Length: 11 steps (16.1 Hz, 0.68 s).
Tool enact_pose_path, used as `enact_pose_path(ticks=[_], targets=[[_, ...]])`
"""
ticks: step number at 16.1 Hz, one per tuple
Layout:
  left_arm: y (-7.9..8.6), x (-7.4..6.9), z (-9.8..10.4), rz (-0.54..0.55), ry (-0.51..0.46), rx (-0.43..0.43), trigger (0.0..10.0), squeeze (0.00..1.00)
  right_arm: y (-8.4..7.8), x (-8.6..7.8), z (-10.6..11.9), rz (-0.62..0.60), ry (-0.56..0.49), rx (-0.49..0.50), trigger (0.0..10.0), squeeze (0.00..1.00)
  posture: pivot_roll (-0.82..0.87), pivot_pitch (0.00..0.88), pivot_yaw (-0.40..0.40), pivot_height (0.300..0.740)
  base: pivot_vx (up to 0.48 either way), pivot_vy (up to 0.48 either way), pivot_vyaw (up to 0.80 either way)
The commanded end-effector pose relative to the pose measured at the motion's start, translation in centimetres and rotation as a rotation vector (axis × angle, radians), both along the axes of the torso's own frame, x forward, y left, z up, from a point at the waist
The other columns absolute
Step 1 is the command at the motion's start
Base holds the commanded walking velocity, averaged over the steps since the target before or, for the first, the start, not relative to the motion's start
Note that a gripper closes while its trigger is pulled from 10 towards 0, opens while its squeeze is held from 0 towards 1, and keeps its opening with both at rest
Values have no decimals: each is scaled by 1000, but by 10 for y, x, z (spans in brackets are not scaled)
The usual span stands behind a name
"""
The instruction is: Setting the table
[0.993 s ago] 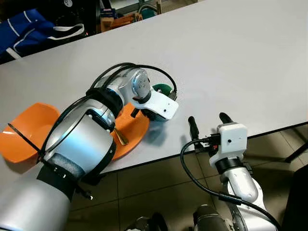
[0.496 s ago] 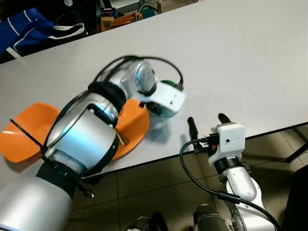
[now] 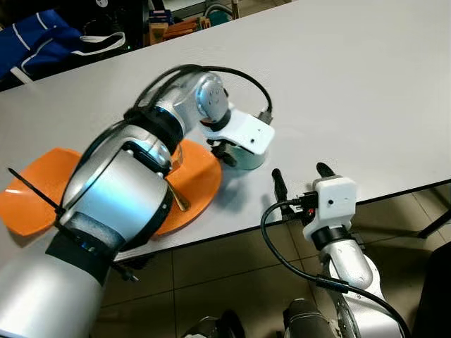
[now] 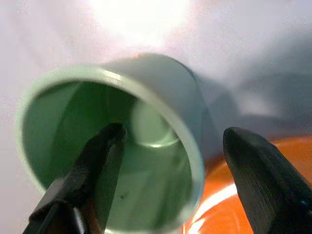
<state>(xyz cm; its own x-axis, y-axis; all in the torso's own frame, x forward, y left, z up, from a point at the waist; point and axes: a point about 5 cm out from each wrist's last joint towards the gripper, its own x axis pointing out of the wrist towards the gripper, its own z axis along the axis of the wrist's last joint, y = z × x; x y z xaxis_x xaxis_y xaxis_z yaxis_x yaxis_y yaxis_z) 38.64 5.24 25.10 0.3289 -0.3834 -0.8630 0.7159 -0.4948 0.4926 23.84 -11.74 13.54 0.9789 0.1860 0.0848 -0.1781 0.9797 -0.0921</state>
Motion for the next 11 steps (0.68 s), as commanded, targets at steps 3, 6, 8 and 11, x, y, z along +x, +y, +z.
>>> enact_pose_path(ticks=[3, 6, 8, 11], targets=[[11, 5, 33, 46, -55, -54, 10000, 1000, 6, 7, 0, 27, -6, 22, 10000, 0, -356, 121, 234, 740, 0, 0, 0], [14, 10, 61, 109, -127, -256, 10000, 1000, 8, 14, 0, 31, -12, 29, 10000, 0, -346, 96, 223, 740, 0, 0, 0], [20, 13, 77, 163, -166, -433, 10000, 0, 8, 19, 0, 37, -18, 33, 10000, 0, -330, 75, 211, 740, 0, 0, 0], [31, 17, 109, 269, -257, -812, 10000, 0, 12, 28, -1, 60, -30, 37, 10000, 0, -295, 35, 194, 740, 0, 0, 0]])
